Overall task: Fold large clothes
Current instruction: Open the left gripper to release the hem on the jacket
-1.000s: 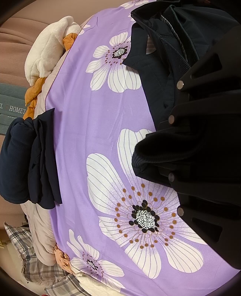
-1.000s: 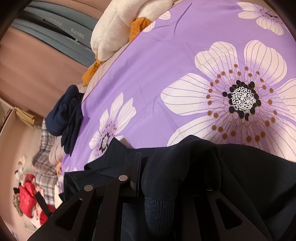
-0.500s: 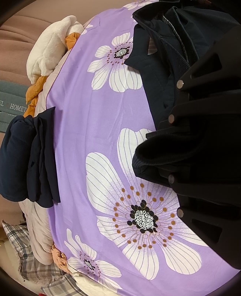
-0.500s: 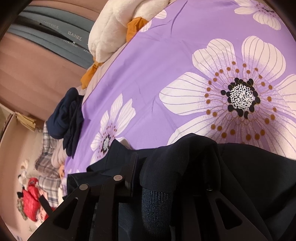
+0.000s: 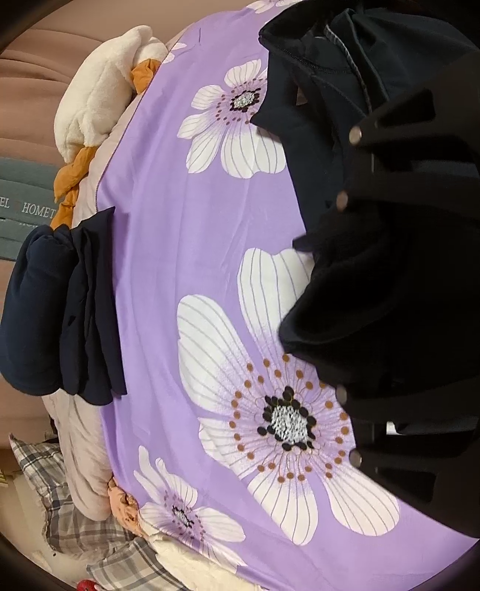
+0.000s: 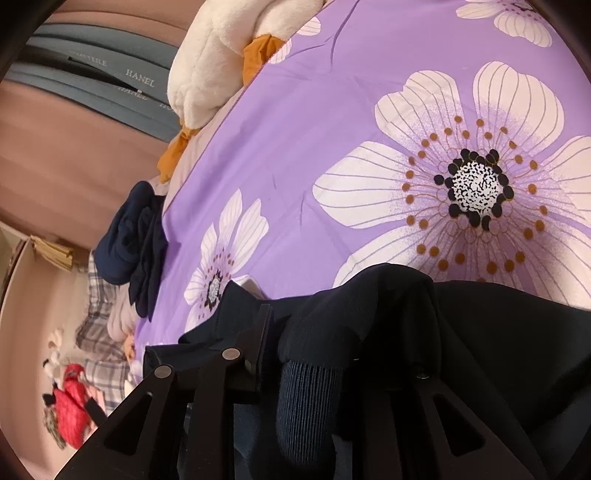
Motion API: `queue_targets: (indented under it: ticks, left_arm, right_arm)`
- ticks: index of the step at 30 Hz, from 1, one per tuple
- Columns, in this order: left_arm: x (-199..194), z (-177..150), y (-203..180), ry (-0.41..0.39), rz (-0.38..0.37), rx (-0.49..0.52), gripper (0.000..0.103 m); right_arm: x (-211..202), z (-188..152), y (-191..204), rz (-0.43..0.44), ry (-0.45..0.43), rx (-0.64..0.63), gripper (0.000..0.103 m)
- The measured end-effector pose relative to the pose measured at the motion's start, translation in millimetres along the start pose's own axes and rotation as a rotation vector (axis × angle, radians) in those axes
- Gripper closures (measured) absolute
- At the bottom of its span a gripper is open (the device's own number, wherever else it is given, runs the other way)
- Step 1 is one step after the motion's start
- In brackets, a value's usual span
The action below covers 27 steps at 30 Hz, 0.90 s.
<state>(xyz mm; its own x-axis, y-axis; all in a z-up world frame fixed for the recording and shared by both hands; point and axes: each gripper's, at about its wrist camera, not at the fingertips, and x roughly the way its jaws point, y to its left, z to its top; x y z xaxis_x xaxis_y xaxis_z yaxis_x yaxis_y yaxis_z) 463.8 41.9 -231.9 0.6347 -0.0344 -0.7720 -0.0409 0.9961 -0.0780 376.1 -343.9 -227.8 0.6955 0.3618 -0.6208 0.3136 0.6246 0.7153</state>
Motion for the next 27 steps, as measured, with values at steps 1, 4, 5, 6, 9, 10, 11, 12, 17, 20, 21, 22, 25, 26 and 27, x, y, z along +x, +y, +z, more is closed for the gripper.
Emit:
queue_targets:
  ticks: [1, 4, 5, 6, 9, 10, 11, 12, 17, 20, 21, 22, 25, 26, 27]
  left_arm:
    - [-0.4, 0.0, 0.2, -0.002, 0.005, 0.006, 0.05]
    - [-0.7, 0.4, 1.0, -0.002, 0.012, 0.011, 0.05]
    - [-0.7, 0.5, 1.9, -0.001, 0.013, 0.01, 0.05]
    - [-0.6, 0.8, 2.9, 0.0, 0.018, 0.007, 0.05]
    - [0.0, 1.6, 7.0, 0.003, 0.027, -0.003, 0.045]
    - [0.0, 1.3, 8.5, 0.005, 0.027, -0.007, 0.045]
    - [0.1, 1.2, 9.4, 0.006, 0.027, -0.009, 0.045]
    - [0.3, 0.8, 10.7, 0.008, 0.027, -0.01, 0.044]
    - [-0.1, -0.1, 10.5, 0.008, 0.029, -0.01, 0.044]
    - [-0.2, -0.4, 9.8, 0.006, 0.031, -0.009, 0.044]
    - [0.0, -0.5, 9.9, 0.006, 0.029, -0.009, 0.044]
    - [0.3, -0.5, 9.9, 0.006, 0.03, -0.009, 0.044]
    - [1.1, -0.3, 9.9, 0.008, 0.034, -0.01, 0.043]
    - [1.8, -0.5, 10.5, 0.009, 0.034, -0.012, 0.043]
    - [2.2, -0.4, 10.7, 0.009, 0.033, -0.014, 0.043]
  right_arm:
    - [-0.6, 1.0, -0.1, -0.002, -0.001, 0.0, 0.081]
    - [-3.6, 2.7, -0.5, -0.006, -0.006, 0.005, 0.081]
    - [-3.9, 3.7, -0.2, -0.008, -0.007, 0.007, 0.08]
    - [-5.0, 4.4, -0.5, -0.012, -0.009, 0.01, 0.08]
    - [-7.3, 5.5, -0.8, -0.021, -0.017, 0.013, 0.077]
    - [-8.7, 5.9, -1.0, -0.026, -0.022, 0.013, 0.075]
    - [-9.5, 6.2, -1.3, -0.028, -0.025, 0.013, 0.074]
    - [-11.5, 6.5, -2.2, -0.035, -0.033, 0.013, 0.072]
    - [-13.6, 7.7, -5.4, -0.04, -0.041, 0.021, 0.071]
    - [-12.5, 7.7, -3.1, -0.047, -0.044, 0.012, 0.071]
    - [-12.2, 7.8, -2.7, -0.05, -0.045, 0.009, 0.071]
    - [-12.6, 8.3, -2.9, -0.051, -0.045, 0.006, 0.071]
    - [-11.6, 7.8, -0.2, -0.065, -0.047, -0.019, 0.071]
    - [-11.9, 7.8, 0.4, -0.07, -0.047, -0.03, 0.071]
    - [-11.5, 7.2, 2.8, -0.083, -0.046, -0.053, 0.071]
